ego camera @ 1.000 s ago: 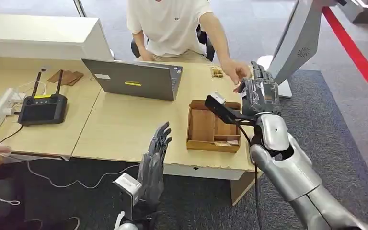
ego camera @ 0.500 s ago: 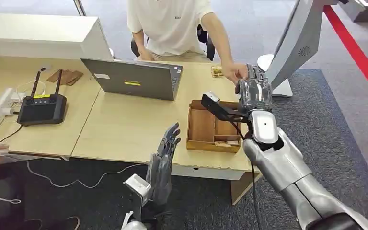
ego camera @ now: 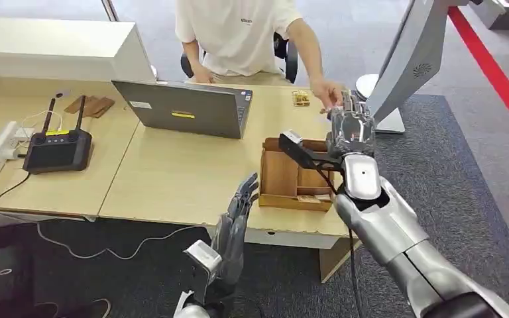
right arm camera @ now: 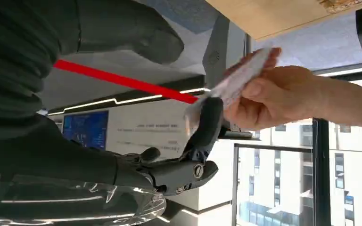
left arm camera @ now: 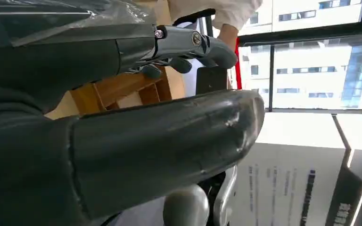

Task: Pass the card to the sensor for recognition and then transmit it.

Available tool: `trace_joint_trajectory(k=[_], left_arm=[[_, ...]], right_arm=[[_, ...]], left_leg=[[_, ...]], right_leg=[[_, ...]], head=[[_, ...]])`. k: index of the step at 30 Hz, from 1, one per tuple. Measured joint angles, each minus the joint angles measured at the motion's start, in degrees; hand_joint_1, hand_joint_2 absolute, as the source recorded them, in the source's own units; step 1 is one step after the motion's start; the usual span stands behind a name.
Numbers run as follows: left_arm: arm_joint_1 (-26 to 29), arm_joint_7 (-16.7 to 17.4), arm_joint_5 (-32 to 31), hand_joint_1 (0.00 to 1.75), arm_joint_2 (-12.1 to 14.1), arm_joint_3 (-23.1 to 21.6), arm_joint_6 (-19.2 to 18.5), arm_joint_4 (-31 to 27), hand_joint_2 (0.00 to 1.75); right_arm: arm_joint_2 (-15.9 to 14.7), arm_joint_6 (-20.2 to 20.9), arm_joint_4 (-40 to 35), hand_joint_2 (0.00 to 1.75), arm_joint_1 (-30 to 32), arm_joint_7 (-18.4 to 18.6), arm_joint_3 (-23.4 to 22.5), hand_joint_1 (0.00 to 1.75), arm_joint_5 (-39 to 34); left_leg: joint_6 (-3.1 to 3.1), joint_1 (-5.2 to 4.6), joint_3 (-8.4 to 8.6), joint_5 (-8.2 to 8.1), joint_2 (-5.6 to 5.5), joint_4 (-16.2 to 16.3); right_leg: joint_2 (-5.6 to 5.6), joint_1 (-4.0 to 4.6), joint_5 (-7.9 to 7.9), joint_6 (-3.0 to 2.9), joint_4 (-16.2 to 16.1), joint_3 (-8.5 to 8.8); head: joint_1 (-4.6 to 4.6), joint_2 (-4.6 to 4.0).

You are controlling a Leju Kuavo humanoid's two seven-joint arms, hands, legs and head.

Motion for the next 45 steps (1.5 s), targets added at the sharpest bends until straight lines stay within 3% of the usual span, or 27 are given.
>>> trace_joint_trajectory(k=[11,15,20,21,25,26,31,34,37,41,45], left_arm=[[-0.16,-0.07,-1.42,0.00,-0.35,-0.07,0.00,1.03,0.00],[0.17,-0.07,-3.52,0.00,-0.37,0.39,0.00,1.14,0.00],[1.77,-0.09,-7.25,0.00,-0.37,2.77,0.00,0.70,0.00],[2.34,-0.22,-8.00,0.00,-0.37,3.52,0.00,0.39,0.00],[5.46,-1.35,-12.05,0.00,-0.37,7.62,0.00,-1.99,0.00],[6.45,-1.66,-13.01,0.00,-0.35,8.79,0.00,-2.84,0.00],[12.46,-3.39,-16.05,0.00,-0.29,15.22,0.00,-8.42,0.00],[16.86,-3.08,-17.18,0.00,-0.22,19.02,0.00,-12.18,0.00],[19.74,-2.10,-18.54,0.00,-0.20,21.75,0.00,-15.15,0.00],[22.60,-0.55,-20.52,0.00,-0.20,24.41,0.00,-18.92,0.00],[24.08,-0.20,-20.81,0.00,-0.22,26.12,0.00,-21.42,0.00]], right_arm=[[-0.41,-9.84,-2.41,1.75,2.44,-3.30,-1.75,0.00,-6.37],[-0.52,-15.69,-5.96,1.75,4.82,-6.66,-3.56,0.00,-14.13],[-0.72,-21.26,-13.41,1.75,10.26,-12.62,-6.03,0.00,-28.93],[-0.92,-22.15,-14.91,0.00,11.50,-13.62,-6.47,0.00,-32.25],[-2.27,-26.01,-20.45,0.00,16.31,-17.42,-8.22,0.00,-45.39],[-2.76,-26.91,-21.84,1.75,17.64,-18.21,-8.77,0.00,-48.12],[-6.08,-29.09,-28.48,1.75,24.70,-22.41,-11.48,0.00,-63.07],[-8.09,-29.09,-31.96,1.75,28.79,-23.83,-11.96,0.00,-65.81],[-9.55,-27.80,-34.56,1.75,30.92,-22.53,-11.98,0.00,-61.06],[-10.91,-22.25,-36.70,1.75,31.86,-18.69,-10.86,0.00,-47.99],[-11.69,-21.07,-37.83,1.75,31.89,-17.77,-9.53,0.00,-44.99]], left_leg=[[-0.02,0.00,0.06,0.05,0.00,0.00],[-0.02,0.01,0.06,0.05,0.00,0.00],[-0.03,0.01,0.06,0.04,0.00,-0.01],[-0.03,0.01,0.06,0.04,0.00,-0.01],[-0.03,0.01,0.06,0.04,-0.01,-0.01],[-0.03,0.01,0.06,0.04,-0.01,-0.01],[-0.01,0.01,0.06,0.02,-0.01,-0.02],[0.00,0.01,0.05,0.00,-0.01,-0.02],[0.00,0.00,0.05,0.00,-0.01,-0.03],[-0.01,0.01,0.05,0.01,0.00,-0.06],[-0.02,0.01,0.05,0.06,0.00,-0.05]], right_leg=[[0.03,0.01,0.04,-0.02,0.04,0.03],[0.03,0.01,0.04,-0.01,0.04,0.03],[0.03,0.01,0.03,-0.01,0.04,0.03],[0.03,0.01,0.02,-0.01,0.03,0.04],[0.03,0.01,0.02,-0.01,0.03,0.04],[0.03,0.01,0.02,-0.01,0.02,0.04],[0.03,0.01,0.02,-0.01,0.01,0.06],[0.03,0.01,0.01,-0.02,0.00,0.04],[0.03,0.01,0.00,-0.02,0.01,0.04],[0.03,0.03,0.00,-0.03,0.01,0.05],[0.02,0.02,0.01,-0.03,0.02,0.08]], head=[[-0.02,0.00],[0.00,0.00],[0.00,0.00],[0.00,0.00],[-0.02,0.00],[0.00,0.00],[0.00,0.00],[-0.02,0.00],[0.00,0.00],[-0.02,0.00],[0.00,0.00]])
